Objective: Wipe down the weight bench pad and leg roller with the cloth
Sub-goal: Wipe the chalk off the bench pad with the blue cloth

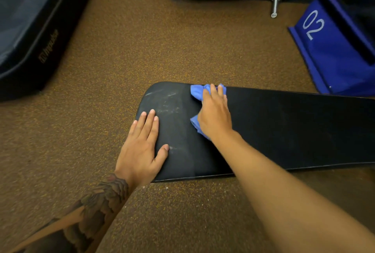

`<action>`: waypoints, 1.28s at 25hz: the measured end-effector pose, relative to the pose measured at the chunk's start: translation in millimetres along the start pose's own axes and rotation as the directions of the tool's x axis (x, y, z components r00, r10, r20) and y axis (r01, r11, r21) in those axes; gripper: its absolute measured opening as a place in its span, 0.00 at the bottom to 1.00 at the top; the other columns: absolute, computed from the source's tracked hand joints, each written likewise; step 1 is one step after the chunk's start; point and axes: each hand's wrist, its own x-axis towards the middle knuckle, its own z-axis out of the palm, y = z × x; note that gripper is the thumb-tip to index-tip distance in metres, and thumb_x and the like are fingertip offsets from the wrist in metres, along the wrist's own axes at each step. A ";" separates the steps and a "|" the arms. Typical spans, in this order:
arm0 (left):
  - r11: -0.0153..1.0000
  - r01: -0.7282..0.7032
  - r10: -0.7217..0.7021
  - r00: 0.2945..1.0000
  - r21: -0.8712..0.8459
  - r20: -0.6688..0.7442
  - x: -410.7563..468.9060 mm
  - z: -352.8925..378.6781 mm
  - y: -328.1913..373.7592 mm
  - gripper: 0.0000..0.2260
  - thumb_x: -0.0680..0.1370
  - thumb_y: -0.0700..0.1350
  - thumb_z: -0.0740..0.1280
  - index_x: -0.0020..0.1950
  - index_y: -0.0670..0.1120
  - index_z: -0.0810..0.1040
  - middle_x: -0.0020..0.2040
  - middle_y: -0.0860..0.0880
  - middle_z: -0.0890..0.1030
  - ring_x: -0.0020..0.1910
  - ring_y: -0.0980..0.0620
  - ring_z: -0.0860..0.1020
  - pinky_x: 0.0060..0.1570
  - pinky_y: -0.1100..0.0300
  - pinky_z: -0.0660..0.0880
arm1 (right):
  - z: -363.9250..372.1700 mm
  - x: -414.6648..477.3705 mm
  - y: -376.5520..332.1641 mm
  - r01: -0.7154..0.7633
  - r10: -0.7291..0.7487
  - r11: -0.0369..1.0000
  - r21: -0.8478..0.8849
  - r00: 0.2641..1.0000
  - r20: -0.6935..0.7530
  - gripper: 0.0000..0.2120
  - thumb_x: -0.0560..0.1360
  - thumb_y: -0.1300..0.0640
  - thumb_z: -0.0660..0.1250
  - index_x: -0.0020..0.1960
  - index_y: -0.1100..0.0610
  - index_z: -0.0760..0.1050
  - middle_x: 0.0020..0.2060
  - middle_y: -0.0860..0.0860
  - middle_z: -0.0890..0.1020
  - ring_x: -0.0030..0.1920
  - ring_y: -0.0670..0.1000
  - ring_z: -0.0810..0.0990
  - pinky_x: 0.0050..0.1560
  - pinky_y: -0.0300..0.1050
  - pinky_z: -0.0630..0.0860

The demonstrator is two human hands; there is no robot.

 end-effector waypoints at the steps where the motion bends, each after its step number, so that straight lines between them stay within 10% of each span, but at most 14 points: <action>1: 1.000 0.001 -0.001 1.000 0.003 -0.002 0.2 0.4 -0.5 0.34 0.79 0.58 0.53 0.79 0.39 0.56 0.81 0.44 0.52 0.80 0.46 0.47 0.77 0.53 0.42 | 2.5 12.5 -8.8 0.001 -0.001 0.999 -0.038 1.000 -0.008 0.23 0.74 0.65 0.58 0.69 0.64 0.64 0.71 0.60 0.64 0.73 0.61 0.55 0.73 0.53 0.50; 7: 1.000 0.012 -0.012 1.000 0.007 0.010 1.5 0.6 0.7 0.34 0.79 0.58 0.53 0.79 0.38 0.56 0.80 0.43 0.52 0.80 0.45 0.48 0.77 0.51 0.44 | 4.3 -56.3 -47.1 0.179 -0.179 0.984 0.002 0.980 0.089 0.30 0.73 0.62 0.63 0.73 0.62 0.57 0.74 0.59 0.57 0.75 0.60 0.51 0.75 0.53 0.44; 13: 1.000 0.006 -0.006 1.000 -0.022 0.004 1.1 -0.8 0.8 0.34 0.79 0.57 0.53 0.79 0.39 0.55 0.81 0.44 0.52 0.80 0.46 0.48 0.77 0.52 0.43 | -1.4 -90.8 -7.4 0.151 -0.148 0.986 -0.063 0.987 0.056 0.29 0.61 0.74 0.66 0.63 0.66 0.73 0.65 0.63 0.73 0.67 0.66 0.68 0.66 0.62 0.61; 23: 1.000 -0.008 0.007 1.000 -0.030 -0.006 1.0 1.2 -0.2 0.34 0.79 0.57 0.54 0.79 0.40 0.55 0.81 0.44 0.52 0.80 0.45 0.48 0.77 0.50 0.44 | 3.2 -7.5 -22.7 0.177 -0.169 0.982 -0.069 0.979 0.112 0.30 0.72 0.68 0.57 0.73 0.63 0.57 0.74 0.59 0.57 0.75 0.60 0.51 0.74 0.55 0.45; 28: 1.000 -0.002 0.002 1.000 -0.029 -0.002 0.5 -0.9 -0.6 0.33 0.79 0.57 0.55 0.79 0.39 0.56 0.81 0.43 0.53 0.80 0.45 0.50 0.77 0.51 0.44 | -1.9 -75.9 -7.5 0.372 -0.363 0.927 -0.042 0.921 0.145 0.27 0.65 0.69 0.58 0.64 0.67 0.71 0.66 0.64 0.72 0.67 0.65 0.69 0.66 0.61 0.62; 32: 1.000 -0.005 0.005 1.000 -0.023 0.007 -0.2 -1.0 -1.3 0.33 0.79 0.57 0.55 0.79 0.40 0.56 0.81 0.44 0.53 0.80 0.46 0.49 0.77 0.50 0.46 | -4.4 -43.7 -11.4 0.159 -0.151 0.987 -0.039 0.977 0.152 0.29 0.68 0.71 0.62 0.69 0.67 0.64 0.71 0.64 0.64 0.72 0.64 0.61 0.71 0.57 0.56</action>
